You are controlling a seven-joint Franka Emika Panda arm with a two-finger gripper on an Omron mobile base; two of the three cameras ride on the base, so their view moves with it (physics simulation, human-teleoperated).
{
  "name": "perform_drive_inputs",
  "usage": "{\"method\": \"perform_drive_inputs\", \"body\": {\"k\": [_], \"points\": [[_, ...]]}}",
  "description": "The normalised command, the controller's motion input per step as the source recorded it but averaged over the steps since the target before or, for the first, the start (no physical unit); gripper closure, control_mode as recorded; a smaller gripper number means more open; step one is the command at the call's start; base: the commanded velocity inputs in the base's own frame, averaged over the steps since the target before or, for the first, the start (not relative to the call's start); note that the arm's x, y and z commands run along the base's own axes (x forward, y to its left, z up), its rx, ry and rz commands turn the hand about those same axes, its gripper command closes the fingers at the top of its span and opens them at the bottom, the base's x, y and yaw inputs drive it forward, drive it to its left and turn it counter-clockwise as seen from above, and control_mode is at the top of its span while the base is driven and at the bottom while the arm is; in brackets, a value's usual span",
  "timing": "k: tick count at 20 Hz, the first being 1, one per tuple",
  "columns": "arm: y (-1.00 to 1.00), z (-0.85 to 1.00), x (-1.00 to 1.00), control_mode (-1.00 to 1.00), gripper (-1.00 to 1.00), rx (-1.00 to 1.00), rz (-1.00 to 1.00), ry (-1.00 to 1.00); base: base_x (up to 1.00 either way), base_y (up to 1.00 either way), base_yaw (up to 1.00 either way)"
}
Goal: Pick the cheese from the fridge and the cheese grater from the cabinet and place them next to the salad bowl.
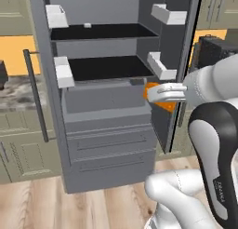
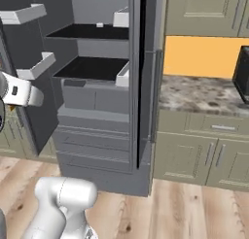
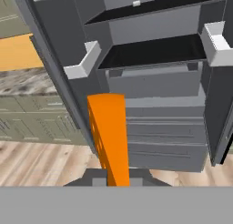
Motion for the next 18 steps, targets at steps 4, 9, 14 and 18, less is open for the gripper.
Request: {"method": "perform_drive_inputs", "body": {"k": [4,9,14,18], "points": [[0.0,0.0,0.0,1.0,1.0,0.0,0.0,0.0,-1.0,0.12,-0.07],[0.0,0.0,0.0,1.0,1.0,0.0,0.0,0.0,-1.0,1.0,0.15],[0.0,0.0,0.0,1.0,1.0,0.0,0.0,0.0,-0.86,1.0,0.43],[0.0,0.0,0.0,1.0,1.0,0.0,0.0,0.0,-0.12,0.54,0.85]]}}
